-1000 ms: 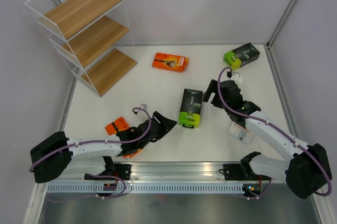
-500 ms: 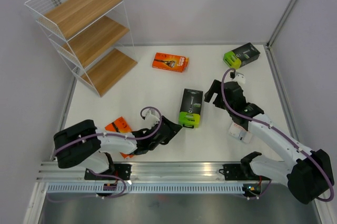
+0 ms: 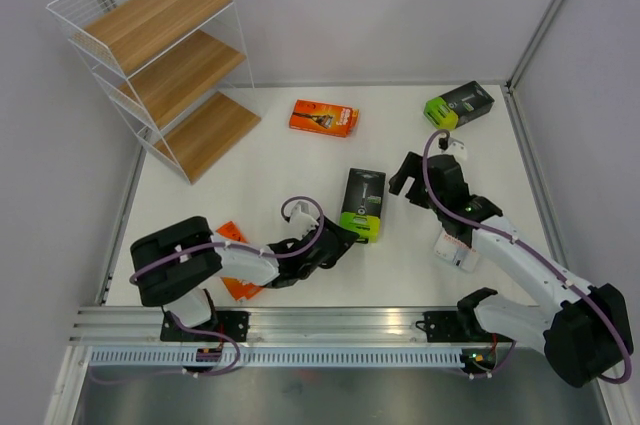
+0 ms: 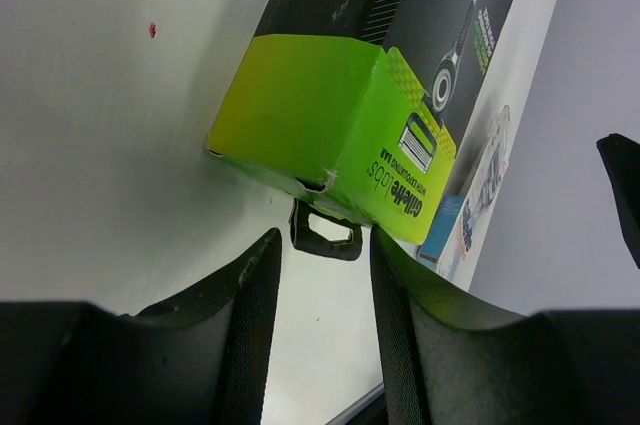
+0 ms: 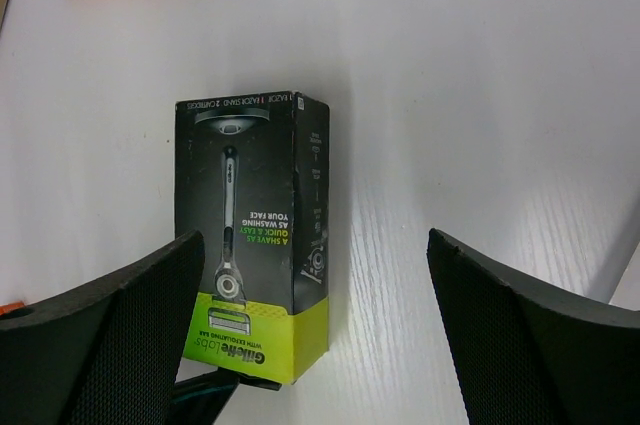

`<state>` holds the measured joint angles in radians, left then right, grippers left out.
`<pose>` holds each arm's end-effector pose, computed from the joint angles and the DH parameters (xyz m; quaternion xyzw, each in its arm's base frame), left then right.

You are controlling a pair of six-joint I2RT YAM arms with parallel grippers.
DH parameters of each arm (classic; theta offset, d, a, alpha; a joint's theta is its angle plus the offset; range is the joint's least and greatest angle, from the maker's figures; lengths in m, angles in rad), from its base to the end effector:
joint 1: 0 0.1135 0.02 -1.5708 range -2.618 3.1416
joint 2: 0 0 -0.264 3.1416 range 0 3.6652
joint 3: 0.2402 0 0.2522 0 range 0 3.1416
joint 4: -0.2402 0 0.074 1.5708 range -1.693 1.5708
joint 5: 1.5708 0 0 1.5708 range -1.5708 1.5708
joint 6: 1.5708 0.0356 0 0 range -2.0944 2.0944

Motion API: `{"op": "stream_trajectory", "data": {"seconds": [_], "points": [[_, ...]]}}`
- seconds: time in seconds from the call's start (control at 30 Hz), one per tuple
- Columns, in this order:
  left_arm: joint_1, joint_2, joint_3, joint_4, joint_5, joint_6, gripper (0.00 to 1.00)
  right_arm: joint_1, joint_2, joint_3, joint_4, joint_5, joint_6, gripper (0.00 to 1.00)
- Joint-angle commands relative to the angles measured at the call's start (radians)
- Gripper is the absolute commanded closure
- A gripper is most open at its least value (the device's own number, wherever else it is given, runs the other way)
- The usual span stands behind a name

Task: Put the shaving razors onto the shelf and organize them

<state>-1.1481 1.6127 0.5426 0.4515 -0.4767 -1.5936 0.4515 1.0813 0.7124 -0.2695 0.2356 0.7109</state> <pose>0.1328 -0.2553 0.1299 -0.2963 0.8184 -0.3948 0.2941 0.2135 0.0943 0.2494 0.1671 0.8728 0.1573 0.4307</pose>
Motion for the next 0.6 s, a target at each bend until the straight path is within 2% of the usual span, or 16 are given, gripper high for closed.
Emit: {"op": "stream_trajectory", "data": {"seconds": [0.0, 0.33, 0.57], "points": [[-0.007, 0.026, 0.033, 0.050, 0.003, -0.039, 0.54, -0.013, -0.008, -0.002, 0.016, -0.013, 0.001, 0.02], [0.019, 0.088, 0.008, 0.170, 0.003, -0.046, 0.58, -0.034, 0.028, -0.008, 0.041, -0.047, -0.005, 0.02], [0.037, 0.124, 0.028, 0.246, -0.002, 0.018, 0.60, -0.042, 0.054, -0.002, 0.052, -0.073, -0.002, 0.02]]}}
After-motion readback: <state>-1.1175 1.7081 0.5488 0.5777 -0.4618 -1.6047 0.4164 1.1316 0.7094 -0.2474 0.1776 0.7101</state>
